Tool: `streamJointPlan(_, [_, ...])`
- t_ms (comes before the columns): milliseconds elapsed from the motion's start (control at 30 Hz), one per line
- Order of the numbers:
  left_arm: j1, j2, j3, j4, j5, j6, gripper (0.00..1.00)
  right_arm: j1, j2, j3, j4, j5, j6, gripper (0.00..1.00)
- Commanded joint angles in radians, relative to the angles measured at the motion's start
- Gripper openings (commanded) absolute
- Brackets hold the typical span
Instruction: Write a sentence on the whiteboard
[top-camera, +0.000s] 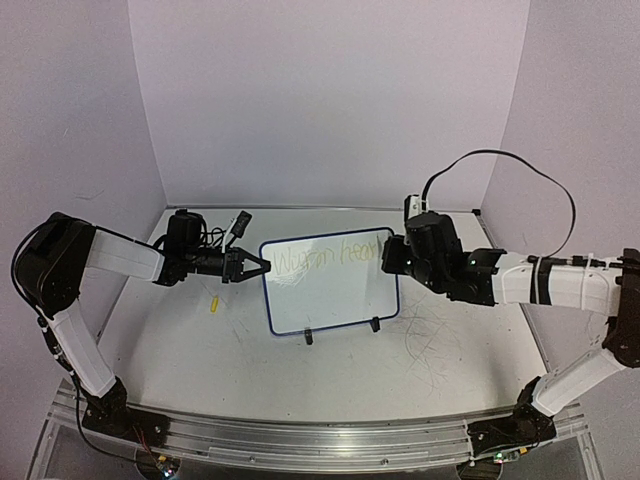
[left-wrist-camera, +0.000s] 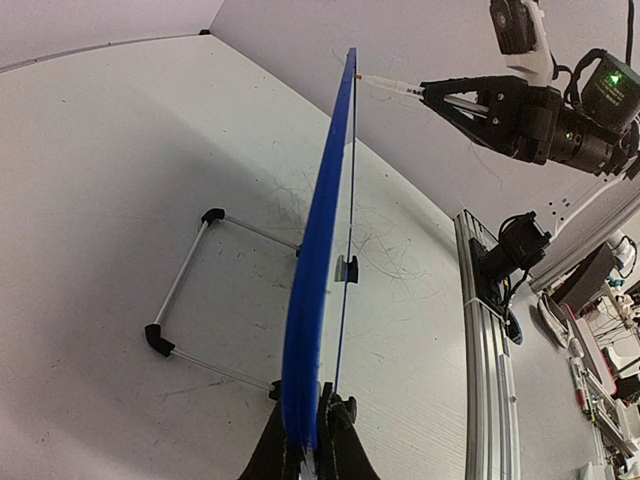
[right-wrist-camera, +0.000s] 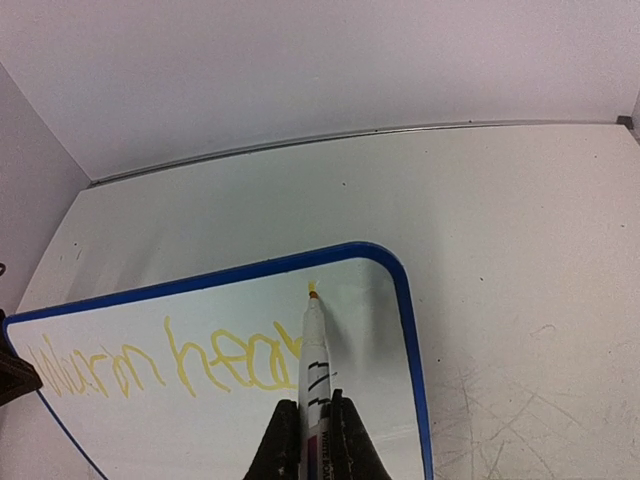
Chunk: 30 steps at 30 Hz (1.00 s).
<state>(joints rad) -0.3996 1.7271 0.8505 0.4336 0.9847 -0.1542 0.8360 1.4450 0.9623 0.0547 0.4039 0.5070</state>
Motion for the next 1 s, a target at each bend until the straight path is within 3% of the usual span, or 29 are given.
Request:
streamJointPlan(0, [-0.002,0.004,0.014,-0.055,-0.128,0.071,0.0,-0.003,-0.027,-0.029,-0.025,-0.015,0.027,0.0])
streamJointPlan(667, [-0.004,0.011,0.016,-0.056,-0.127,0.071,0.0,0.018,-0.066,-0.097,-0.083,0.016,0.093,0.0])
streamJointPlan(833, [-0.006,0.01,0.019,-0.056,-0.125,0.07,0.0,0.018,-0.081,-0.064,-0.087,0.059,0.076,0.0])
streamJointPlan(967, [-0.006,0.009,0.019,-0.056,-0.124,0.07,0.0,0.017,-0.088,-0.052,-0.029,0.006,0.033,0.0])
